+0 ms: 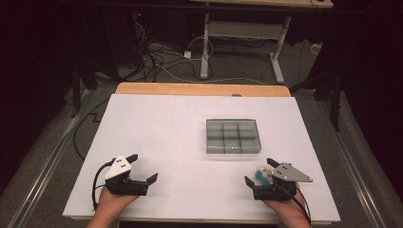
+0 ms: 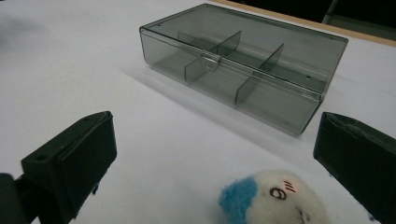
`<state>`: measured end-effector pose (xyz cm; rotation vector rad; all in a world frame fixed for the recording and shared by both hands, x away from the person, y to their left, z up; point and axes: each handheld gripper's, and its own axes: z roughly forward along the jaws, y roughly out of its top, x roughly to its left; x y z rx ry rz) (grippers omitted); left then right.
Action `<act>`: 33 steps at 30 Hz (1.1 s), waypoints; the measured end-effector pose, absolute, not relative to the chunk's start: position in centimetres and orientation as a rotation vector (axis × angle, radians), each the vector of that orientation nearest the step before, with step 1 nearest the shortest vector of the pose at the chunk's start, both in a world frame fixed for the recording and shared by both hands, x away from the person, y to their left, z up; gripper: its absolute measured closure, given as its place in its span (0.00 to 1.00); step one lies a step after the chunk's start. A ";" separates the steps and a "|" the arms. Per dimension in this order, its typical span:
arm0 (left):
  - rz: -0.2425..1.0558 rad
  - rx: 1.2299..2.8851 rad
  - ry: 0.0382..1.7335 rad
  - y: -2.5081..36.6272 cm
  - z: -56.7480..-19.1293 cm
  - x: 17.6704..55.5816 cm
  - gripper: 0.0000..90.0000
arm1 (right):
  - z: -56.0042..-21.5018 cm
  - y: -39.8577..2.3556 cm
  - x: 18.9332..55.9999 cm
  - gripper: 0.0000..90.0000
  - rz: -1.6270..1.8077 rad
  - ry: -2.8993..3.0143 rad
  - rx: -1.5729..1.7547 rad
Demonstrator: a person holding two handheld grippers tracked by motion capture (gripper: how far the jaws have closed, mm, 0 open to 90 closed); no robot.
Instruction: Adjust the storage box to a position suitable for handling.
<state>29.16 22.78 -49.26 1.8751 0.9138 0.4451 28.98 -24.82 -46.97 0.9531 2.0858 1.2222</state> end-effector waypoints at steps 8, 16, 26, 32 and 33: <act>0.469 1.890 0.923 23.5 -49.4 29.4 0.00 | -46.9 -25.9 29.1 0.00 1.218 2.062 0.988; 0.445 1.902 0.944 23.6 -49.6 29.7 0.00 | -46.8 -26.7 29.1 0.00 1.217 2.048 1.009; 0.429 1.925 0.938 23.4 -49.7 29.7 0.00 | -46.8 -27.3 29.1 0.00 1.210 2.034 1.026; 0.417 1.948 0.924 23.2 -49.6 29.8 0.00 | -46.6 -27.9 29.1 0.00 1.201 2.021 1.041; 0.414 1.947 0.921 23.2 -49.6 29.8 0.00 | -46.6 -28.0 29.1 0.00 1.199 2.019 1.046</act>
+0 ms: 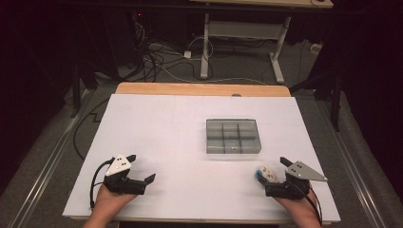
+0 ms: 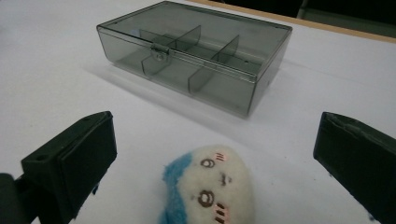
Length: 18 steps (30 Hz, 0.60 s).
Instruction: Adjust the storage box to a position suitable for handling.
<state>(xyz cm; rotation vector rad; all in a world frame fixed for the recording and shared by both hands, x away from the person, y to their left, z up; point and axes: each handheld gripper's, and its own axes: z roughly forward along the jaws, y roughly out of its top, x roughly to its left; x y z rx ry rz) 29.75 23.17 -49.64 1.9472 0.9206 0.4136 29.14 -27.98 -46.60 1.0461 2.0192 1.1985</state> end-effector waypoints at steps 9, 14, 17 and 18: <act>0.401 1.966 0.909 23.1 -49.8 29.8 0.00 | -46.5 -29.6 29.3 0.07 1.186 2.005 1.093; 0.387 1.987 0.917 22.9 -50.0 30.1 0.00 | -46.5 -30.5 29.3 0.15 1.179 1.994 1.122; 0.387 1.981 0.910 22.9 -50.1 30.1 0.00 | -46.5 -31.0 29.3 0.21 1.178 1.989 1.128; 0.387 1.979 0.911 22.9 -50.1 30.1 0.00 | -46.5 -31.0 29.3 0.21 1.178 1.989 1.128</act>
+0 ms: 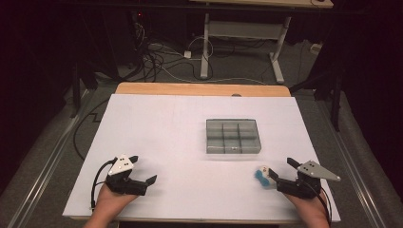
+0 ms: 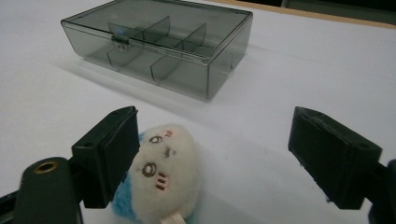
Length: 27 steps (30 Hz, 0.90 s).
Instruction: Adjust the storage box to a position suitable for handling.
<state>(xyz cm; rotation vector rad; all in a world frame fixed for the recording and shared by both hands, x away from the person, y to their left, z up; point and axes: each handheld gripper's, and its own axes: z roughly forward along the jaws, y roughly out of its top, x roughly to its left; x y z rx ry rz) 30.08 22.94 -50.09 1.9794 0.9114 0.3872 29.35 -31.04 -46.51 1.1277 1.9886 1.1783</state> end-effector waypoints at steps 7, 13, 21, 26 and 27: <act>0.375 1.975 0.918 23.0 -50.2 30.2 0.00 | -46.7 -32.1 29.4 0.52 1.176 1.978 1.155; 0.372 1.954 0.923 23.2 -50.3 30.1 0.00 | -46.6 -32.7 29.0 0.81 1.173 1.958 1.173; 0.380 1.931 0.931 23.3 -50.3 30.0 0.00 | -46.6 -32.4 29.5 1.00 1.159 1.949 1.185; 0.381 1.935 0.924 23.3 -50.3 30.0 0.00 | -46.4 -32.0 30.9 1.00 1.160 1.937 1.194; 0.380 1.935 0.922 23.3 -50.3 30.0 0.00 | -46.3 -32.0 31.3 1.00 1.155 1.935 1.196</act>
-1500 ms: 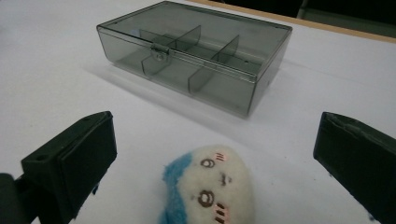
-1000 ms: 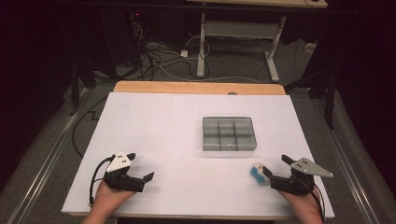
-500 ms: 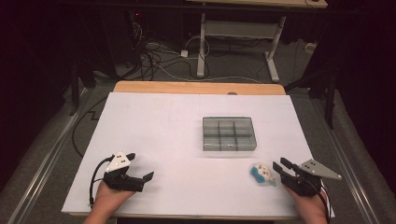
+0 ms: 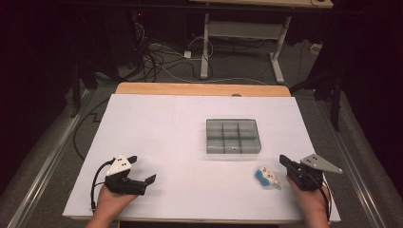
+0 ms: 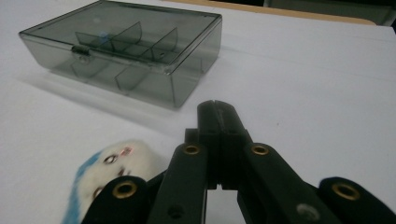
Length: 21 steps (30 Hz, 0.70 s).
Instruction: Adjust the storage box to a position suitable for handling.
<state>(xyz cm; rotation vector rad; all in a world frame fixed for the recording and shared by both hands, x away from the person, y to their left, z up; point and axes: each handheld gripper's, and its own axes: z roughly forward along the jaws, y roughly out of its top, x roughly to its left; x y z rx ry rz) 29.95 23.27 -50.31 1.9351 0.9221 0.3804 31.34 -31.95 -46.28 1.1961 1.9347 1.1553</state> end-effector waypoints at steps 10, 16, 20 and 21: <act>0.381 1.919 0.928 23.3 -50.4 29.9 0.00 | -45.8 -31.7 35.8 1.00 1.144 1.935 1.234; 0.409 1.895 0.937 23.4 -50.4 29.6 0.00 | -45.3 -31.3 38.7 1.00 1.160 1.940 1.247; 0.404 1.888 0.948 23.4 -50.5 29.7 0.00 | -45.2 -30.8 40.5 1.00 1.162 1.951 1.240; 0.404 1.888 0.948 23.4 -50.5 29.7 0.00 | -45.2 -30.7 40.9 1.00 1.162 1.952 1.246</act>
